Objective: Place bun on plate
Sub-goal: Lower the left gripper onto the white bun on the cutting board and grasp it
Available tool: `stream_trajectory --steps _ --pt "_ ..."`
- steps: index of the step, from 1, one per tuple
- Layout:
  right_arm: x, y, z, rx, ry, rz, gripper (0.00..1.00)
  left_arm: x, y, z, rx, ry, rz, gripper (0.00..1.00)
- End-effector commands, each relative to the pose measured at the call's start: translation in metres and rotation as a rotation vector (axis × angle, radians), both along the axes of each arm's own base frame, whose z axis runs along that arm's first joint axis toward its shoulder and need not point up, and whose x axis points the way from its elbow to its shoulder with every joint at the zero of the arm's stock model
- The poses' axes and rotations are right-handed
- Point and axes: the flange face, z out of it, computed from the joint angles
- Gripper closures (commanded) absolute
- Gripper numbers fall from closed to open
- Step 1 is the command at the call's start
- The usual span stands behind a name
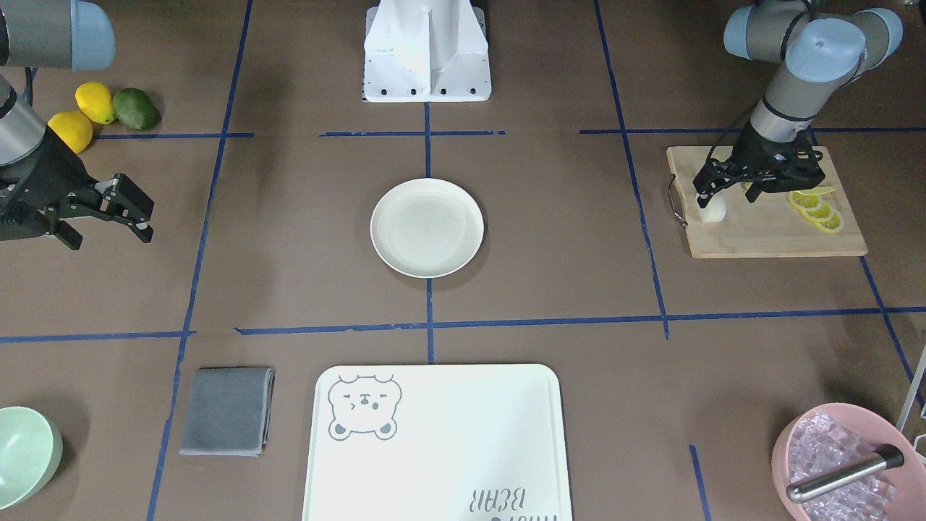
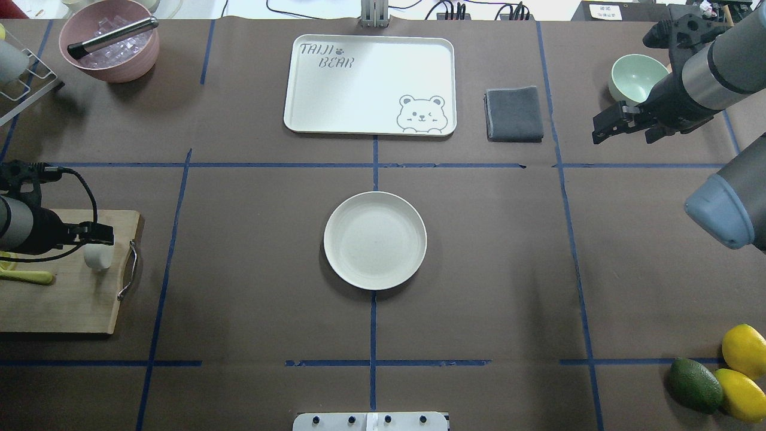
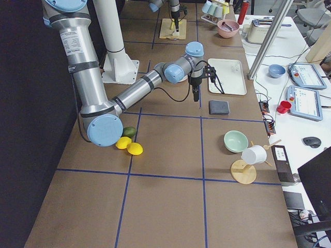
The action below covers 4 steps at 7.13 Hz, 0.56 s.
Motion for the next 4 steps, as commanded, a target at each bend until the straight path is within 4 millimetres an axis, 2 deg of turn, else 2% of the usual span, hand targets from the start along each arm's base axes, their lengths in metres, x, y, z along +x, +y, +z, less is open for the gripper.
stream_trajectory --steps 1,2,4 --pt "0.003 0.000 0.003 0.001 0.002 0.000 0.00 0.013 -0.003 0.007 0.002 0.003 0.014 0.01" --pt "0.002 0.000 0.004 -0.001 0.005 0.000 0.00 0.020 -0.008 0.005 0.002 0.009 0.013 0.02" --pt "0.004 0.002 0.007 -0.006 0.006 0.000 0.00 0.027 -0.002 0.005 0.000 0.010 0.029 0.02"
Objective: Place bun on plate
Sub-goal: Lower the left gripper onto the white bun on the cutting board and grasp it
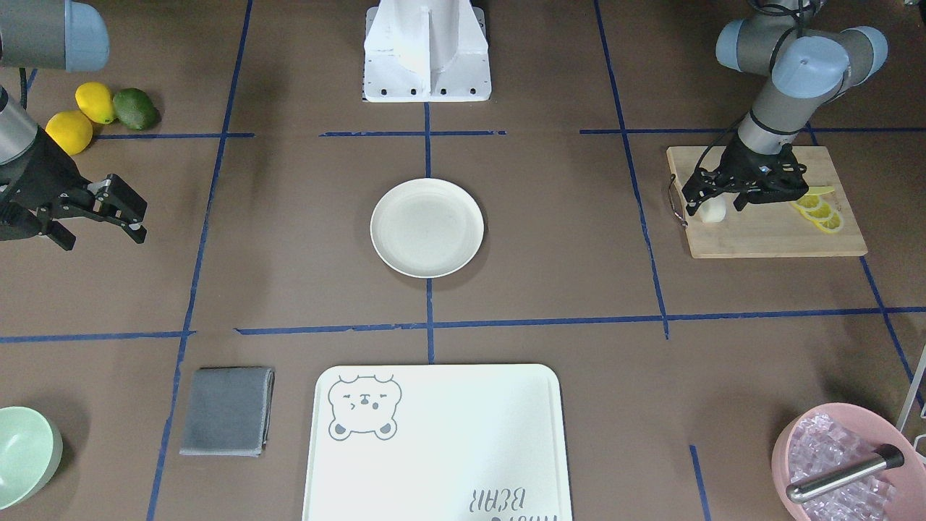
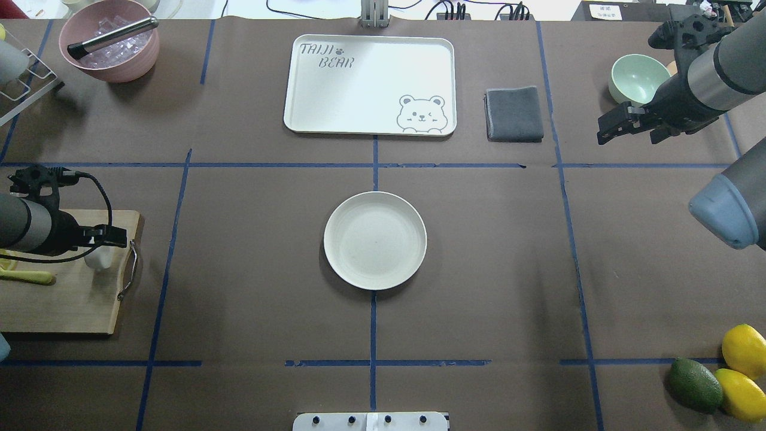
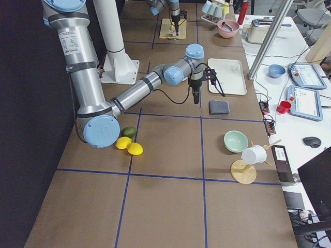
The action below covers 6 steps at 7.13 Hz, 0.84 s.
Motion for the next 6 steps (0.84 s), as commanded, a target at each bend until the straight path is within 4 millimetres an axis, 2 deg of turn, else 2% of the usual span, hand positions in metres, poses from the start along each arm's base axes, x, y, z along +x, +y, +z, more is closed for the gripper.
stream_trajectory --steps 1,5,6 --pt "0.0010 0.0013 0.0045 -0.005 0.003 0.000 0.00 0.0066 0.0051 0.0005 -0.003 0.001 0.016 0.02" --pt "0.0016 0.0020 0.0069 -0.013 0.004 0.006 0.00 0.0018 0.0099 0.0039 -0.011 -0.004 0.020 0.10" --pt "0.0016 0.0020 0.0069 -0.014 0.004 0.007 0.00 -0.0018 0.0135 0.0048 -0.013 -0.005 0.023 0.15"
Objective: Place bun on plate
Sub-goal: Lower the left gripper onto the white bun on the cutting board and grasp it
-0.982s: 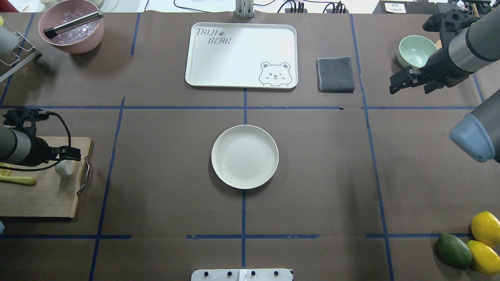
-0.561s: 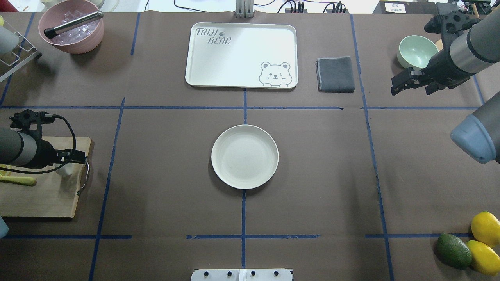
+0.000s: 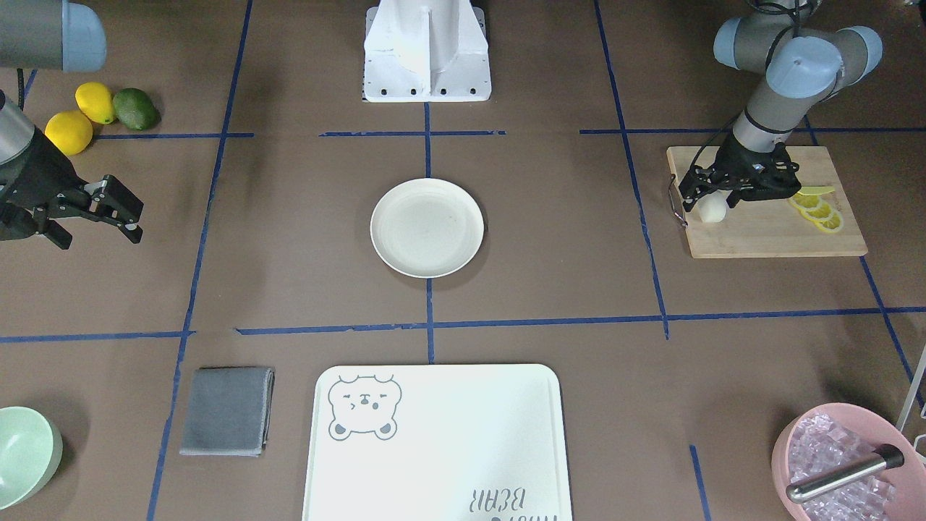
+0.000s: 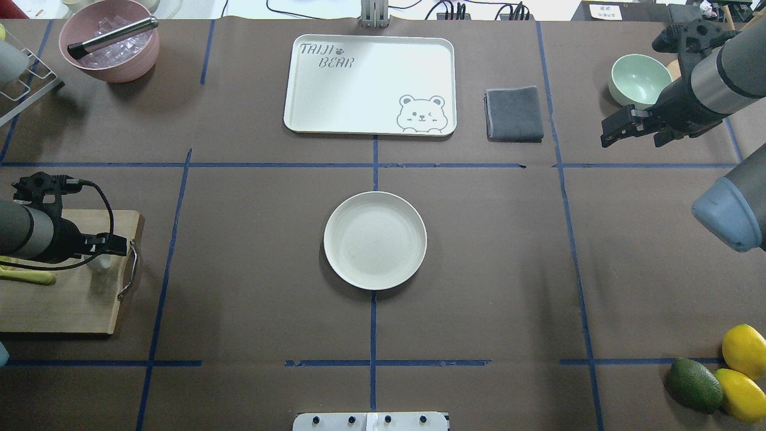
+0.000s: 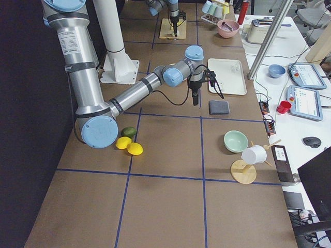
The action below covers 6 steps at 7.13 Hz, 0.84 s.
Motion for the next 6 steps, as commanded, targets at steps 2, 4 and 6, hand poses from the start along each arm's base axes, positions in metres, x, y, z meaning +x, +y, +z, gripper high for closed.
stream_trajectory --steps 2,4,6 --pt "-0.0001 -0.0001 0.0004 -0.003 0.000 0.002 0.00 -0.0036 0.0037 -0.0004 -0.002 0.000 0.004 0.23" --pt "0.0001 0.0002 0.0010 -0.003 0.000 0.002 0.00 -0.0035 0.0036 0.0004 -0.003 -0.001 0.004 0.29" --pt "0.0009 0.0015 0.0035 -0.006 0.001 0.002 0.00 -0.0036 0.0037 -0.0004 -0.002 0.000 0.004 0.41"
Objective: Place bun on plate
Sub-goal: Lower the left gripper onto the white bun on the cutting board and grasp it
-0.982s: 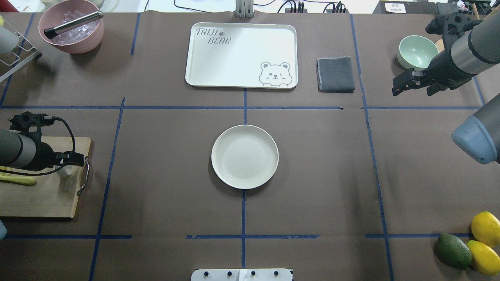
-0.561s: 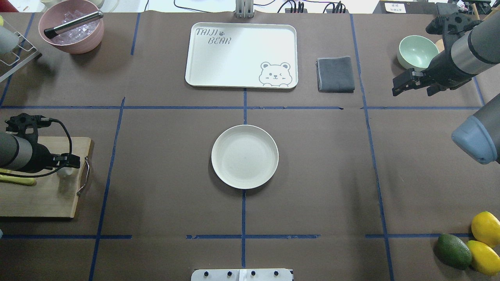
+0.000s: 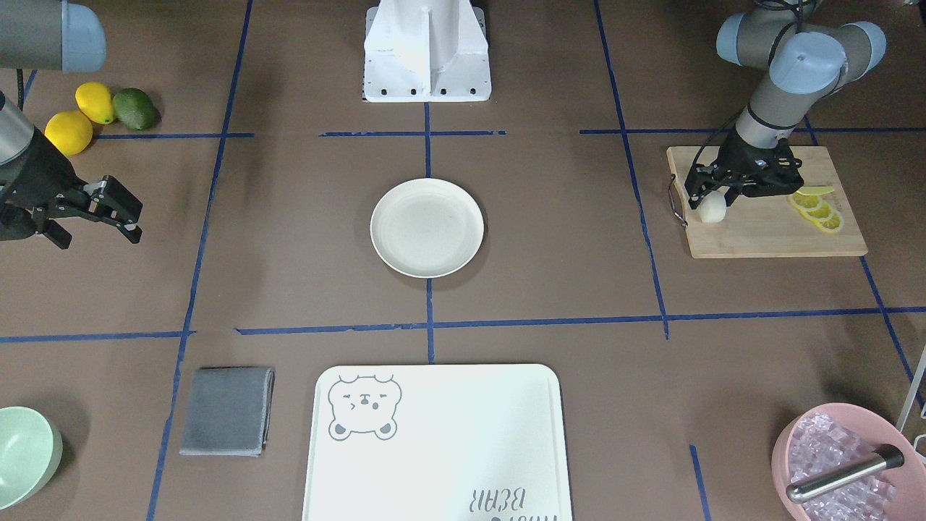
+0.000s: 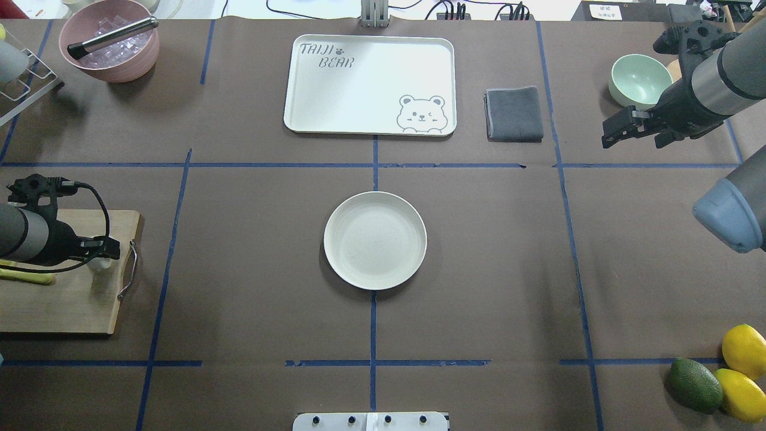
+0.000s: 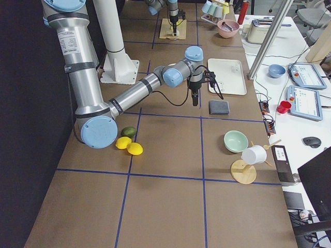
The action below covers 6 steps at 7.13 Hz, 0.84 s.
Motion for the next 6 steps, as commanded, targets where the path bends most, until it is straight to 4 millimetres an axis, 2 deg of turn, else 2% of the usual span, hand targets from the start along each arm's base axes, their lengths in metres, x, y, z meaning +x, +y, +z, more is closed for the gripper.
stream_trajectory --steps 1,3,5,6 --pt "0.000 0.000 0.000 0.000 0.000 0.000 0.00 0.000 0.000 0.000 0.000 0.000 0.000 0.49" --pt "0.000 0.001 -0.001 0.001 -0.002 0.000 0.00 -0.001 0.000 -0.001 0.001 0.001 -0.002 0.60" --pt "0.001 0.002 -0.003 0.004 -0.005 0.001 0.00 -0.008 0.005 0.000 0.000 -0.002 -0.002 0.64" --pt "0.002 0.004 -0.006 0.005 -0.012 -0.002 0.00 -0.009 0.006 -0.010 0.008 0.008 0.002 0.64"
